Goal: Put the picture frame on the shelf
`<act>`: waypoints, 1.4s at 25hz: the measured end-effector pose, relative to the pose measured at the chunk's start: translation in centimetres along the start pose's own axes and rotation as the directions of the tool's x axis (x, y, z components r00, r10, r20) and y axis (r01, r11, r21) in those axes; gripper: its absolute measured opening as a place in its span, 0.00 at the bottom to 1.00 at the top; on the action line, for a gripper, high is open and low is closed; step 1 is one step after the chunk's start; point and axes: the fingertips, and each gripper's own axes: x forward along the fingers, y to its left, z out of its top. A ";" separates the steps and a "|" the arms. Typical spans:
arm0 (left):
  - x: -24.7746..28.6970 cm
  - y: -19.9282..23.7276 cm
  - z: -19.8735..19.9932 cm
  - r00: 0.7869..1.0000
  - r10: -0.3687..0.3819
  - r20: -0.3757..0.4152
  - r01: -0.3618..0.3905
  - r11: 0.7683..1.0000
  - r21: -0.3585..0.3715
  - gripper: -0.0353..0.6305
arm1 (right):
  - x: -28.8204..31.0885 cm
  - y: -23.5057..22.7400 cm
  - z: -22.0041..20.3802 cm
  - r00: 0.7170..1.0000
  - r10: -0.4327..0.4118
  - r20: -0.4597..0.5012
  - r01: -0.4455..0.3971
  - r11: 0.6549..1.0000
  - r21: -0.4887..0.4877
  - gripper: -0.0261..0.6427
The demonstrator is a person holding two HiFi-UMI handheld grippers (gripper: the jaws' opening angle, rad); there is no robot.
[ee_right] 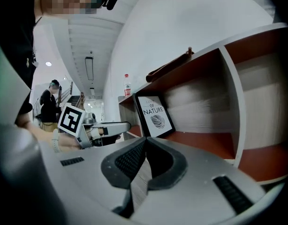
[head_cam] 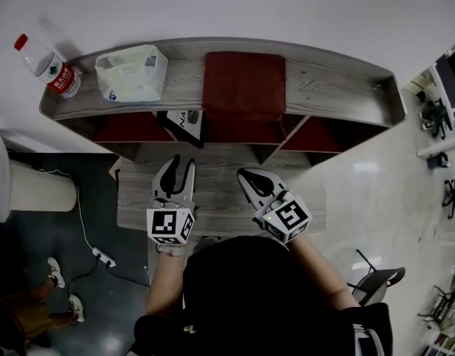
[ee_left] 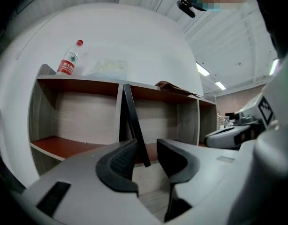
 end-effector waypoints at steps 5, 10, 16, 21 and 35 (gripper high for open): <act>-1.8 -1.3 0.0 0.995 -0.094 -0.041 0.094 0.995 0.008 0.15 | 0.5 0.7 0.3 1.000 0.024 0.007 -0.024 1.000 -0.001 0.03; -3.6 -2.2 0.3 0.986 -0.157 -0.052 0.157 0.988 -0.007 0.07 | 0.7 1.5 0.7 0.999 0.052 0.012 -0.052 0.999 -0.015 0.03; -5.3 -2.8 0.7 0.981 -0.182 -0.063 0.183 0.983 0.002 0.06 | 0.7 2.5 0.7 0.997 0.081 0.008 -0.080 0.996 -0.034 0.03; -6.1 -2.8 0.3 0.978 -0.188 -0.088 0.189 0.982 0.007 0.06 | 0.6 3.0 0.7 0.995 0.095 -0.007 -0.095 0.994 -0.058 0.03; -5.6 -3.2 0.0 0.974 -0.215 -0.077 0.214 0.977 -0.028 0.06 | -0.3 2.8 0.8 0.997 0.078 -0.011 -0.078 0.995 -0.063 0.03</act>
